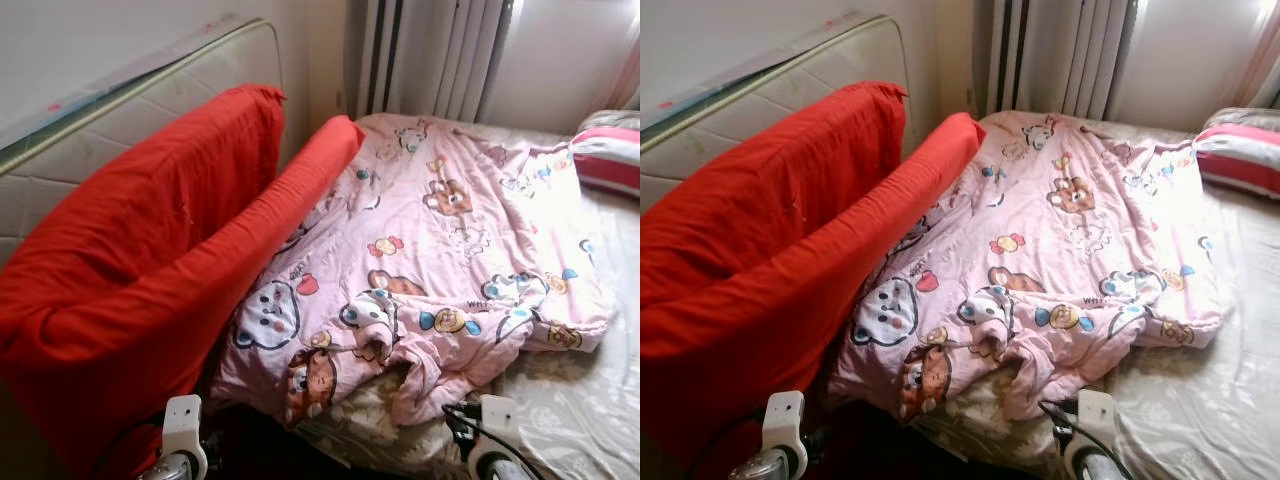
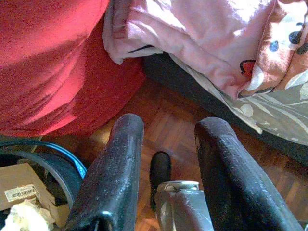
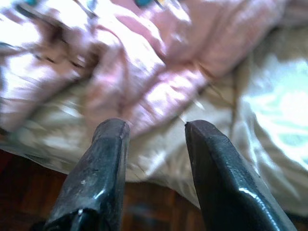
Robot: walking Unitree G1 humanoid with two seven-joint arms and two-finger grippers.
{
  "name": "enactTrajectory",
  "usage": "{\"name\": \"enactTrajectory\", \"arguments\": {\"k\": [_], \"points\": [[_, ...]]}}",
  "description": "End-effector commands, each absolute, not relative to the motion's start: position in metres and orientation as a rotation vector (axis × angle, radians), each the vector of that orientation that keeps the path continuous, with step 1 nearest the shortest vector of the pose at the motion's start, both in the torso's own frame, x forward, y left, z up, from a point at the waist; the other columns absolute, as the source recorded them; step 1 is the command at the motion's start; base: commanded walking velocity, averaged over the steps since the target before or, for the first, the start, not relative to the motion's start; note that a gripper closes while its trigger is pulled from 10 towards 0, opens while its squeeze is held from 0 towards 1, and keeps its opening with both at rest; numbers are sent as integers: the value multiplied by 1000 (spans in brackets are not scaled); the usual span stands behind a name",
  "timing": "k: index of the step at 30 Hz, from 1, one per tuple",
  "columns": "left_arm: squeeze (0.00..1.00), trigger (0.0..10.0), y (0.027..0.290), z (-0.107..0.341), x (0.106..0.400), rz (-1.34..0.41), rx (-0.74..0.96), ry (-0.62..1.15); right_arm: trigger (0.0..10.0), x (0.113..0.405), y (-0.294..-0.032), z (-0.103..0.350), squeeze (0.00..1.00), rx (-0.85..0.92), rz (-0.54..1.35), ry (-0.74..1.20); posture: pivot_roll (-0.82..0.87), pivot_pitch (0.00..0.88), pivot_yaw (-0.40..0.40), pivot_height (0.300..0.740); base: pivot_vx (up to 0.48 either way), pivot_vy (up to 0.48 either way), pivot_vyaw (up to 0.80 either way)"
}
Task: Clean up the room
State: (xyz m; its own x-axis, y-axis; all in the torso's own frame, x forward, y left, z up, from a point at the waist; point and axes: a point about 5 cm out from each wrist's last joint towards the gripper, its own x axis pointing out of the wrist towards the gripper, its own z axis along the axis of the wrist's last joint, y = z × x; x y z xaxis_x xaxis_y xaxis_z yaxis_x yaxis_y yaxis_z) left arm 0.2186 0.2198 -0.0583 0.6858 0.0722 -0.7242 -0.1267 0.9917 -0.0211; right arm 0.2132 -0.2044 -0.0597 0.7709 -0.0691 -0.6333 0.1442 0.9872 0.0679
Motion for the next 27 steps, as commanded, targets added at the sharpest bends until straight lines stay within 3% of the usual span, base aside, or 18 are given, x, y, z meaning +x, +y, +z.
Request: {"name": "enactTrajectory", "arguments": {"k": [1, 10, 14, 15, 23, 27], "points": [[0, 10000, 225, -58, 216, 115, -48, 809, 10000, 214, -203, -59, 0, 124, -109, 662, 12, 0, 3, 740, 0, 0, 0], [0, 10000, 225, -58, 216, 115, -50, 804, 10000, 215, -204, -56, 0, 121, -106, 630, 12, 0, 2, 740, 0, 0, 0], [0, 10000, 225, -58, 217, 113, -47, 803, 10000, 277, -191, -11, 0, 75, -80, 416, 12, 0, 4, 740, 0, 0, 0], [0, 10000, 225, -58, 217, 113, -46, 803, 10000, 281, -189, -7, 0, 75, -81, 400, 11, 0, 5, 731, 0, 0, 0], [0, 10000, 226, -58, 217, 108, -35, 805, 10000, 279, -190, -9, 0, 63, -82, 413, 10, 0, 7, 678, 0, 0, 0], [0, 10000, 226, -58, 217, 108, -37, 805, 10000, 279, -190, -9, 0, 61, -80, 406, 11, 0, 7, 674, 0, 0, 0]]}}
